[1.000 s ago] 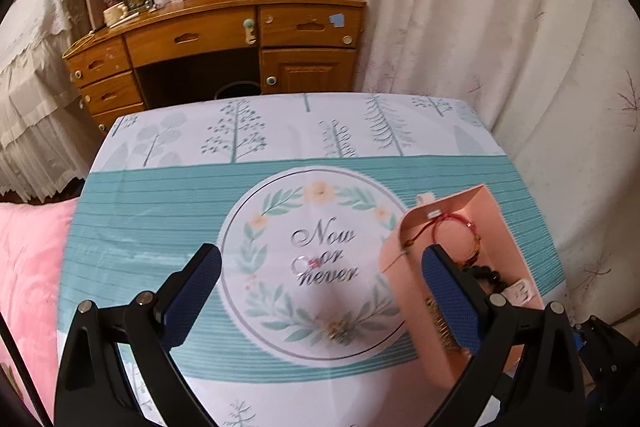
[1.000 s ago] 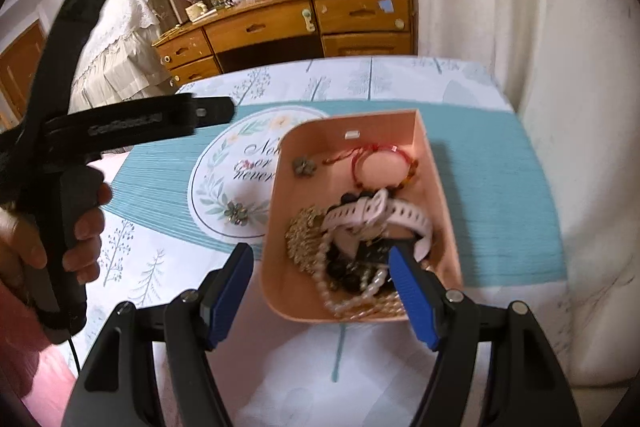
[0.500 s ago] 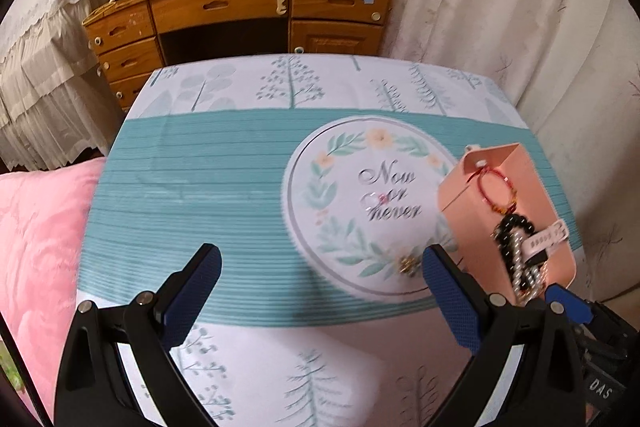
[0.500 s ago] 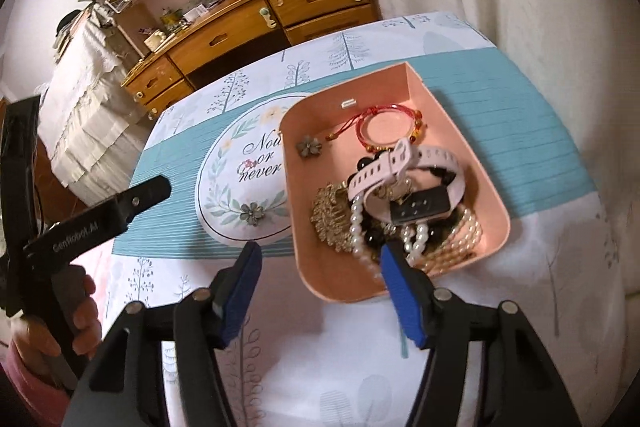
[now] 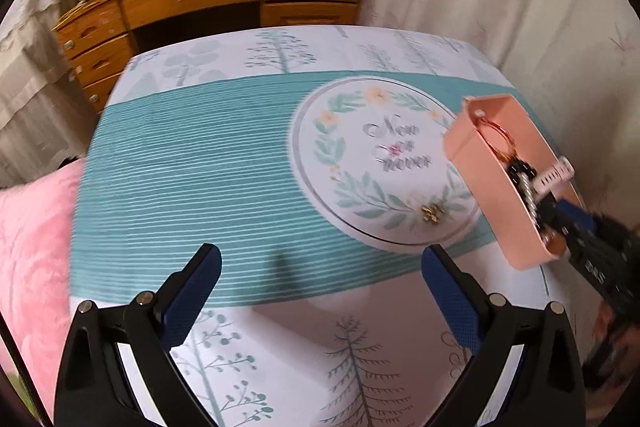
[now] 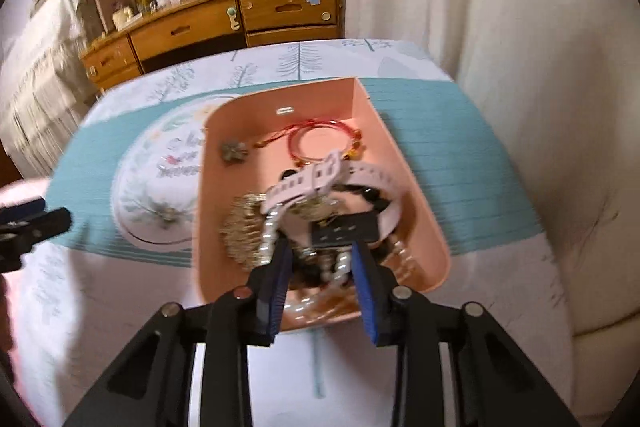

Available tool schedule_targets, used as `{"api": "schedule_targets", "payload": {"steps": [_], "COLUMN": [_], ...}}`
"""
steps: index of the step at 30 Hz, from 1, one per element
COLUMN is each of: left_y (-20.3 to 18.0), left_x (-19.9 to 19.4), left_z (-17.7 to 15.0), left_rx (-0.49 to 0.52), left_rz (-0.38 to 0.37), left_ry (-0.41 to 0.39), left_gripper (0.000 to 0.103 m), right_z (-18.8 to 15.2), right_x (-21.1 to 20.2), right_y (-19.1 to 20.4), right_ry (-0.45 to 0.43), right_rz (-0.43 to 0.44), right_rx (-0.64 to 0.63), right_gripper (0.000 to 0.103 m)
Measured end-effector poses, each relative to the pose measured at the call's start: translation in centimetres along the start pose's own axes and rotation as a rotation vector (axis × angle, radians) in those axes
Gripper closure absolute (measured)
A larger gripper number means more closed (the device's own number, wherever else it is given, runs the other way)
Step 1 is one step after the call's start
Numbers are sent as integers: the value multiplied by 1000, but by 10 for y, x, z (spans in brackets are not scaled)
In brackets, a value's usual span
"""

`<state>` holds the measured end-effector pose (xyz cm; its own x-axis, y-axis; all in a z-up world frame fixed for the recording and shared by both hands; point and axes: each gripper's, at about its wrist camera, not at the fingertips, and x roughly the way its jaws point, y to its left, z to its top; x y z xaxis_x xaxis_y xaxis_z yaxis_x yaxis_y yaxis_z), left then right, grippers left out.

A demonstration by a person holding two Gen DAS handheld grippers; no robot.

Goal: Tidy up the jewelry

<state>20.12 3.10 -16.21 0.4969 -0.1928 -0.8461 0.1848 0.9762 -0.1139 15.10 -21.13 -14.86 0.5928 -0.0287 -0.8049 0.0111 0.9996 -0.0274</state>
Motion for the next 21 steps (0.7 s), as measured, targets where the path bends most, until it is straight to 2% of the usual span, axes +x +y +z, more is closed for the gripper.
{"api": "schedule_targets", "payload": {"steps": [6,9,10,13,15,17,21], "left_y": [-34,-51,-56,-70,-75,-81,-86], "left_x": [11,19,22,33,39,46,56], "left_z": [-5,-6,-6,-5,-3,0,4], "left_rx": [167,222,236,266,273,271,272], "left_rz": [-72,-98,-103,-114,-119,-121,-95], "left_ry": [-29,-31,-30,-25,-26,-21,-21], "left_gripper": [6,13,18,25,31,42,53], "right_z": [2,6,7,9,9,9,8], "right_x": [10,14,14,13,13,13,6], "right_y": [4,3,4,4,3,2,-3], "right_ry": [-11,-16,-19,-34,-31,-27,-21], "right_rz": [-55,-69,-67,-27,-2,8,43], "right_rx": [-141,-181,-193,-226,-223,-225,-199], "right_gripper": [72,72,72,72,72,72,72]}}
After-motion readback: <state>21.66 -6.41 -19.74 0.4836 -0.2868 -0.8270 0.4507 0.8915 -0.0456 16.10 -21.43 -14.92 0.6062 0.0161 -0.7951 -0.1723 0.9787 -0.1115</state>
